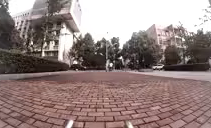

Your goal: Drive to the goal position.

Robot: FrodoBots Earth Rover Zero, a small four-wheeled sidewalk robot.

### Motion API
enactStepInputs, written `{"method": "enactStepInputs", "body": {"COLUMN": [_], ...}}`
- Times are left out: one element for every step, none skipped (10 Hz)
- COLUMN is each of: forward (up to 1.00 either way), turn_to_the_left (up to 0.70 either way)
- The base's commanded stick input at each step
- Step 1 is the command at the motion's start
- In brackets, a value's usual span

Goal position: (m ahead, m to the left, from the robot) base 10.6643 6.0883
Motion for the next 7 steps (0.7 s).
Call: {"method": "enactStepInputs", "body": {"forward": [0.00, 0.00, 0.00, 0.00, 0.41, 0.45, 0.45], "turn_to_the_left": [0.00, 0.00, 0.00, 0.00, 0.00, 0.00, 0.00]}}
